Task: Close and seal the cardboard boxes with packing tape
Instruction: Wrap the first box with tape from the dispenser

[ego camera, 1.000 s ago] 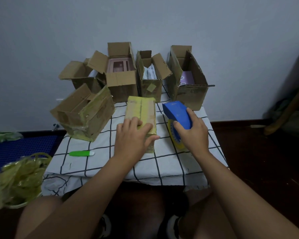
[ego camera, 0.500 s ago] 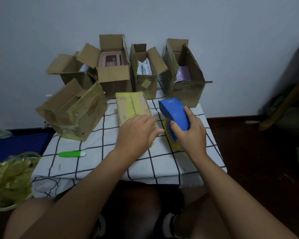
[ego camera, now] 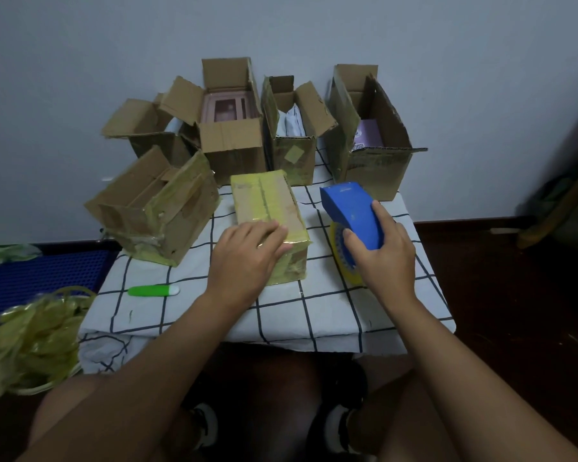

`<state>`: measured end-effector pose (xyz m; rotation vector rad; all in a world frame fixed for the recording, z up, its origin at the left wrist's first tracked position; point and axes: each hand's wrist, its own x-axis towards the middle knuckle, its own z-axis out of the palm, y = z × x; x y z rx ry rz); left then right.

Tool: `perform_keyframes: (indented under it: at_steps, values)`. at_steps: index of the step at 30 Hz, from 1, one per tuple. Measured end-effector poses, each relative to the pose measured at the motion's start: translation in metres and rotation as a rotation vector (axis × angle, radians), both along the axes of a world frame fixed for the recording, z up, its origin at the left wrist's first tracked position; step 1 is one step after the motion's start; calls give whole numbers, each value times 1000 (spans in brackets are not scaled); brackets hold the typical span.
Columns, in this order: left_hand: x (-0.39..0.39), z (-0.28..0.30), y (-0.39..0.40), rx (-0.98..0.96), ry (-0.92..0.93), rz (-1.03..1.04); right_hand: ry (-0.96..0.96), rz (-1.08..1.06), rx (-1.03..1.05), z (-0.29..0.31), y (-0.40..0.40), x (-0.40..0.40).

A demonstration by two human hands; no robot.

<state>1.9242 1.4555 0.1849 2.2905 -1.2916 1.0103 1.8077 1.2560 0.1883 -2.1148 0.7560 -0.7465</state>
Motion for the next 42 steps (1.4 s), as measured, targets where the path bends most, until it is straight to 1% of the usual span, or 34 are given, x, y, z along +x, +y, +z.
perform_keyframes:
  at_steps: [5, 9, 10, 12, 14, 15, 18, 22, 25, 29, 31, 33, 35, 38, 40, 42]
  values:
    - [1, 3, 1, 68, -17, -14, 5, 0, -3, 1, 2, -1]
    - [4, 11, 7, 128, 57, -74, 10, -4, -4, 2, 3, -2]
    - [5, 11, 8, 121, 95, -79, 11, -5, -3, 3, 3, -2]
    - [5, 12, 8, 42, 181, -75, 9, -5, -5, 3, 3, -2]
    - [3, 11, 4, -38, 197, -56, 7, -6, -11, 3, 3, -2]
    - [2, 10, 1, -44, 181, -45, 5, -8, -12, 2, 2, -1]
    - [1, 7, -1, 8, 165, -40, 8, -7, -12, 2, 2, -1]
    - [7, 0, 15, 84, 283, -72, 1, -2, -16, 1, 2, -1]
    - [5, 1, 17, 0, 378, -31, 4, -2, -17, 0, 1, -1]
    - [-4, 5, 2, -130, 412, -22, 13, -3, -22, -1, 1, 0]
    - [-8, 6, -8, -164, 421, 6, 16, -6, -24, -1, 0, 1]
    - [-10, 3, -12, -175, 411, 22, 14, -6, -23, -1, 0, 1]
    - [-7, -2, -9, -181, 356, 3, 12, -8, -16, -2, 0, 1]
    - [-3, -8, 1, -130, 283, -50, 11, 0, -18, -2, 0, 1]
    - [-2, -8, 6, -79, 339, -72, 12, 3, -10, -1, 0, 1]
    - [-2, -6, 9, -86, 453, -82, 10, 5, -8, 0, 0, 1]
